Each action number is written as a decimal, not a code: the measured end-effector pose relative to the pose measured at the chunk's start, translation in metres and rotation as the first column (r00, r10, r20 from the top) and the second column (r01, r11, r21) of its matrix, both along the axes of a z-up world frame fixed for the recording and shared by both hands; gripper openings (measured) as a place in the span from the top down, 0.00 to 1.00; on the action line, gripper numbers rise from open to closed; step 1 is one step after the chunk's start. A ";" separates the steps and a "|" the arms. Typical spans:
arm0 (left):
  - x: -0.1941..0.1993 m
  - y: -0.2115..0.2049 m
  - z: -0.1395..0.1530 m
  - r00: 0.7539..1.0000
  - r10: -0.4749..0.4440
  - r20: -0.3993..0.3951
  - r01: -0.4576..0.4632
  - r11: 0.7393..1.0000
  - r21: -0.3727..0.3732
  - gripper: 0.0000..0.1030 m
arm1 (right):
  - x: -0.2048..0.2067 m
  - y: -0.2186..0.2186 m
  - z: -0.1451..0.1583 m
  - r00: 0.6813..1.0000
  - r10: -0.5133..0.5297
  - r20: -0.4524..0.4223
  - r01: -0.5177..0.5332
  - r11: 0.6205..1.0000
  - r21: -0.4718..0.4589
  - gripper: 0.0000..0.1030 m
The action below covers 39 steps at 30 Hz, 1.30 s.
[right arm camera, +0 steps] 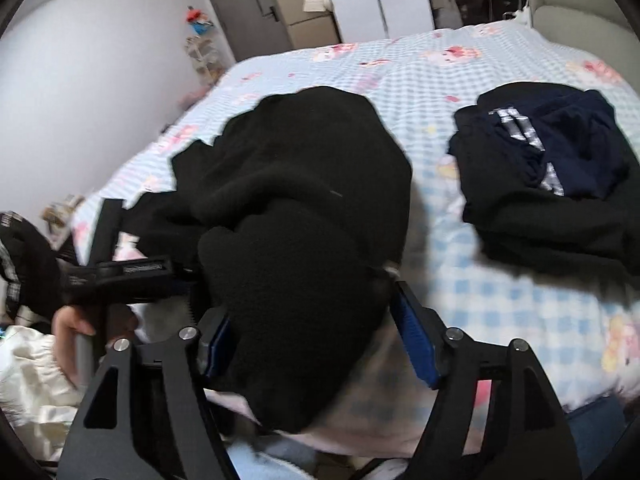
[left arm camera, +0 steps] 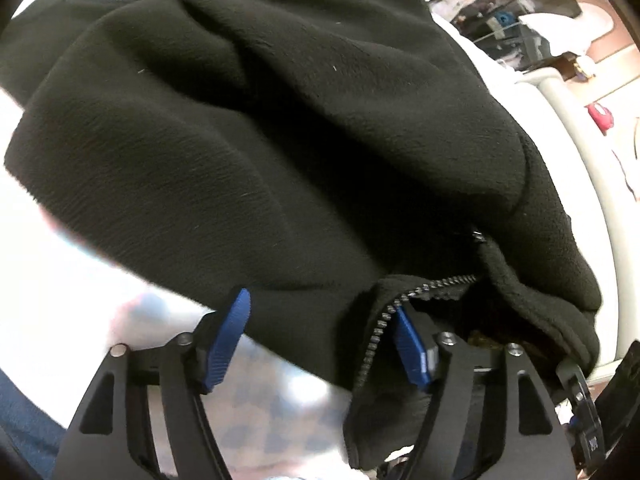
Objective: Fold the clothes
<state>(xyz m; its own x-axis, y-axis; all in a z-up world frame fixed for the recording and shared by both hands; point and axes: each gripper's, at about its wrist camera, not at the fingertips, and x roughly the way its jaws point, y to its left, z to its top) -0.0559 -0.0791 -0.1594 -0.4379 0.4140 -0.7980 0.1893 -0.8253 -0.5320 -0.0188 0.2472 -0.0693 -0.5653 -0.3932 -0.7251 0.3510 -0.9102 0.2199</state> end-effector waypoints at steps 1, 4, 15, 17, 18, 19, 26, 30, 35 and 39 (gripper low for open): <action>-0.004 0.000 0.002 1.000 -0.005 -0.013 0.005 1.000 0.009 0.27 | -0.002 0.001 -0.002 1.000 -0.009 0.001 0.009 1.000 0.009 0.30; -0.015 0.000 0.011 0.998 -0.011 -0.067 0.013 1.000 0.029 0.28 | -0.005 0.012 0.004 0.998 -0.057 -0.018 0.057 0.998 -0.002 0.29; -0.073 0.016 0.036 0.987 -0.085 -0.140 0.052 0.973 -0.226 0.93 | -0.016 0.018 0.006 0.998 -0.064 0.020 0.065 0.996 -0.058 0.25; -0.088 0.008 0.064 0.973 -0.065 -0.220 -0.005 0.953 -0.303 0.93 | -0.013 0.019 0.009 0.998 -0.055 0.025 0.057 0.996 -0.073 0.25; -0.096 0.005 0.078 0.964 -0.057 -0.260 -0.036 0.940 -0.338 0.93 | -0.011 0.020 0.014 0.998 -0.053 0.015 0.054 0.995 -0.079 0.25; -0.096 -0.003 0.090 0.958 -0.031 -0.285 -0.072 0.936 -0.344 0.93 | -0.009 0.022 0.019 0.999 -0.052 0.004 0.052 0.995 -0.086 0.25; -0.061 -0.056 0.096 0.967 0.000 -0.254 -0.061 0.970 -0.234 0.88 | 0.004 0.021 0.045 0.996 -0.080 -0.047 0.074 0.989 -0.128 0.25; -0.024 -0.070 0.073 0.976 -0.034 -0.215 0.005 0.991 -0.133 0.55 | -0.001 0.013 0.037 0.998 -0.069 -0.016 0.067 0.993 -0.097 0.25; 0.021 -0.084 0.040 0.984 0.049 -0.171 -0.050 0.999 -0.001 0.32 | -0.017 -0.028 0.022 1.000 0.025 -0.005 -0.025 1.000 0.012 0.17; 0.037 -0.088 0.035 0.988 0.066 -0.138 -0.062 0.997 0.039 0.26 | -0.037 -0.051 -0.004 0.999 0.031 0.044 -0.036 0.992 0.120 0.15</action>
<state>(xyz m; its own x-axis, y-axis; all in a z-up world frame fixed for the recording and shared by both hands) -0.0190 -0.1674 -0.1244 -0.5700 0.4077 -0.7134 0.1634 -0.7946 -0.5847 -0.0554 0.1966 -0.0735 -0.5216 -0.3194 -0.7912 0.3743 -0.9190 0.1242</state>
